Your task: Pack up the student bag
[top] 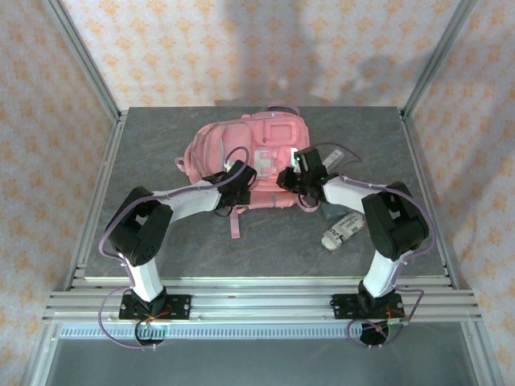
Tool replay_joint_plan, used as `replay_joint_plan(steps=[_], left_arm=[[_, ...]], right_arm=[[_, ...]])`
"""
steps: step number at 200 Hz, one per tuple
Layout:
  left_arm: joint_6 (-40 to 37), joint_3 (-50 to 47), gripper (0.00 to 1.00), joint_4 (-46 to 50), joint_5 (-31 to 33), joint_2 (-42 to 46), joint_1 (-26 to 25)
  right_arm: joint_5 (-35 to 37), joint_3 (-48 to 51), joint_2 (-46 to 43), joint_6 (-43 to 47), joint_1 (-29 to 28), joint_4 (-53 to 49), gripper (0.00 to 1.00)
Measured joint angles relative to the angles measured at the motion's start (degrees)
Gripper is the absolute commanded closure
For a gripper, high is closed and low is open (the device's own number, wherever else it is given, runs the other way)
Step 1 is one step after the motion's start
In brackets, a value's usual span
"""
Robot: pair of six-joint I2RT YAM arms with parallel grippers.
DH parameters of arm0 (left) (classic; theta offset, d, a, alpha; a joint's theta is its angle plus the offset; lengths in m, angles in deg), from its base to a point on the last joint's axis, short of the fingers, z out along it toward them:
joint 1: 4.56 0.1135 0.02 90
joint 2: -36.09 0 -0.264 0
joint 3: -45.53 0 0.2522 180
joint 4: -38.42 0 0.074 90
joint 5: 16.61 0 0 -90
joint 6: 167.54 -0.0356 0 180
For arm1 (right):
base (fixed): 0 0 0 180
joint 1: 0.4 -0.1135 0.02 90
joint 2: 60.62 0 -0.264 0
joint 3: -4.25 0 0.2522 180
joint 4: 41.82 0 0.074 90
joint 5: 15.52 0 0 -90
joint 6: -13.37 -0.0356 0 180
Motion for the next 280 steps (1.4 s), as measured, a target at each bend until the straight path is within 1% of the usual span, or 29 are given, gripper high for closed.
replay_joint_plan(steps=[34, 42, 60, 98, 123, 151, 158, 198, 232, 247, 259, 280], left_arm=[[-0.5, 1.4, 0.69, 0.6, 0.5, -1.8, 0.0], [-0.7, 1.7, 0.67, 0.9, 0.9, -2.0, 0.0], [-1.4, 2.3, 0.67, 1.4, 1.3, -2.3, 0.0], [-3.0, 3.1, 0.79, 1.9, 1.5, -3.2, 0.0], [-4.2, 3.4, 0.95, 1.4, 0.8, -4.1, 0.2], [-4.4, 3.4, 0.96, 0.6, 0.1, -4.9, 0.5], [-4.5, 3.5, 1.0, 0.4, 0.0, -5.0, 0.7], [-4.5, 3.6, 1.0, -0.6, -0.5, -5.2, 1.5], [-4.4, 3.1, 1.0, -0.6, -2.7, -4.0, 2.1], [-4.4, 2.5, 1.0, -0.6, -4.2, -2.9, 2.2], [-4.3, 1.9, 1.0, -0.5, -5.4, -2.0, 2.1], [-3.9, 1.4, 1.0, -0.3, -6.9, -0.5, 1.6]], right_arm=[[-0.2, 0.6, -0.3, 0.0, 0.1, 0.7, 0.86], [-0.2, 0.6, -0.3, 0.0, 0.1, 0.8, 0.86], [-0.2, 0.9, -0.3, -0.1, 0.1, 1.0, 0.86], [-0.2, 1.5, -0.8, -0.7, 0.1, 1.5, 0.86], [-0.2, 1.9, -1.1, -0.9, 0.2, 1.7, 0.86], [-0.4, 2.5, -1.6, -1.1, 0.3, 1.7, 0.86], [-0.4, 2.6, -1.7, -1.1, 0.3, 1.7, 0.86], [-0.6, 3.3, -2.5, -1.1, 0.3, 1.5, 0.84], [-2.1, 4.6, -6.1, -1.6, -0.8, -0.6, 0.65], [-3.2, 5.4, -8.2, -2.5, -2.3, -0.7, 0.6], [-4.2, 5.9, -9.4, -3.5, -3.8, -0.4, 0.58], [-5.7, 7.4, -9.8, -6.8, -6.3, 2.1, 0.53]])
